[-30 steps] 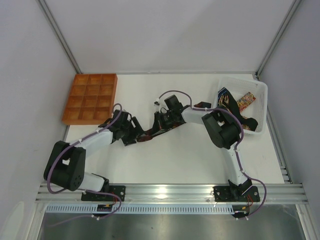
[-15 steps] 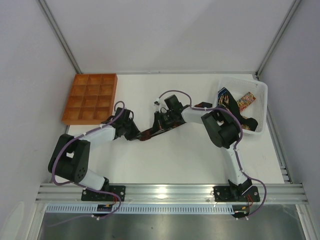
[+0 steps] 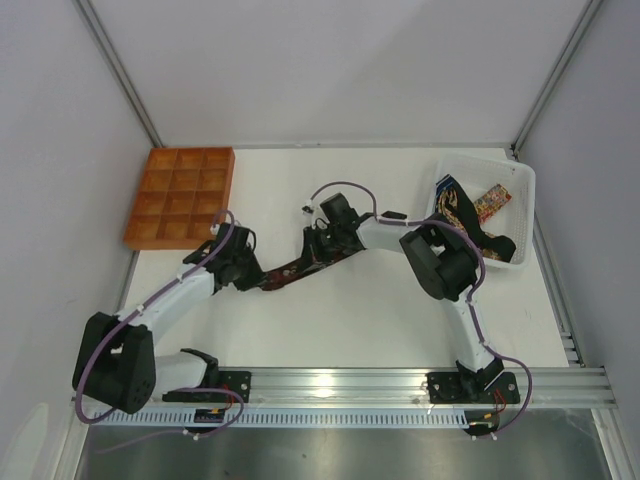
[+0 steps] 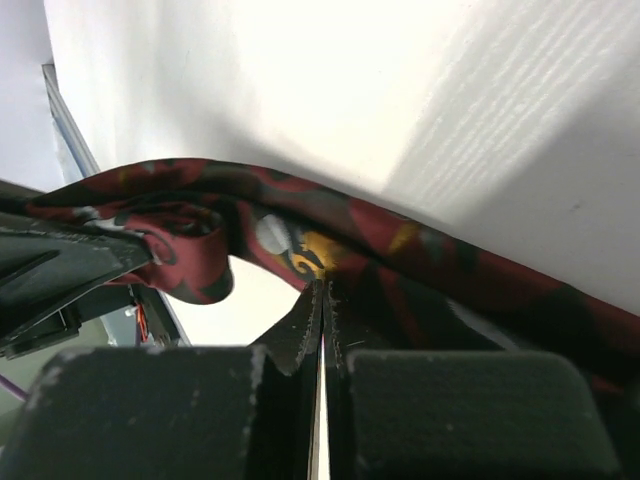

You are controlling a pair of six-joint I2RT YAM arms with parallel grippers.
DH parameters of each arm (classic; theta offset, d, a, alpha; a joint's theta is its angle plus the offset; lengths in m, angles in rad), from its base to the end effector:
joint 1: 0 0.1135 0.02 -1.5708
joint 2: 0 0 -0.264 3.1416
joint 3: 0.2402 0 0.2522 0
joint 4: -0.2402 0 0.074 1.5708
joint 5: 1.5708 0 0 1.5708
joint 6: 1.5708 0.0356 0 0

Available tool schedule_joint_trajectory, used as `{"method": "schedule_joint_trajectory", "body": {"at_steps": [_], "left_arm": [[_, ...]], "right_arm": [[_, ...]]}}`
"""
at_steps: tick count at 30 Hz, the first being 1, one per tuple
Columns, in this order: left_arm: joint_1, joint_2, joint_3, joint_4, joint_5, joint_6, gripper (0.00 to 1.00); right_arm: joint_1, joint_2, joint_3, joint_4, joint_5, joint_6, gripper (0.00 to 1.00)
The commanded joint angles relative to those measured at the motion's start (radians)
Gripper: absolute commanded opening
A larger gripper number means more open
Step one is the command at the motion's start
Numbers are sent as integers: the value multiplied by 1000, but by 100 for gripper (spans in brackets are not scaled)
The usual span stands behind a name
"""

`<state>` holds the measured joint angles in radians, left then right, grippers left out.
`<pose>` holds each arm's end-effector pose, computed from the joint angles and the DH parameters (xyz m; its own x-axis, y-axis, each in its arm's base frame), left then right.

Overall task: Roll the ties
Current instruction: Roll the tie

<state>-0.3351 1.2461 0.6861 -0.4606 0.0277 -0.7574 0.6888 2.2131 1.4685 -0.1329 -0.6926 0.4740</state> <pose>0.2192 -0.0774 0.1910 -0.8202 -0.4416 -0.3637 -0.3042 0.8751 -0.3764 0.3436 0.3123 0.1250 -0.8954 -0.2822 -0.3444 -0.4445 0.5210 0.7287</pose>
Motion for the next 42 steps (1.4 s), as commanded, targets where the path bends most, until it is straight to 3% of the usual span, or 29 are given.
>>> {"method": "schedule_joint_trajectory", "body": {"at_steps": [1, 13, 22, 35, 42], "left_arm": [[2, -54, 15, -104, -70, 33, 0], [4, 53, 168, -233, -178, 32, 0], [-25, 157, 250, -300, -233, 76, 0], [-234, 335, 420, -426, -388, 110, 0], [-268, 375, 441, -446, -425, 73, 1]], "right_arm": [[18, -6, 30, 33, 64, 20, 0], [78, -39, -163, 193, 156, 155, 0], [95, -50, -160, 208, 159, 181, 0], [92, -30, -162, 278, 90, 244, 0], [81, -47, -186, 391, -4, 344, 0]]}}
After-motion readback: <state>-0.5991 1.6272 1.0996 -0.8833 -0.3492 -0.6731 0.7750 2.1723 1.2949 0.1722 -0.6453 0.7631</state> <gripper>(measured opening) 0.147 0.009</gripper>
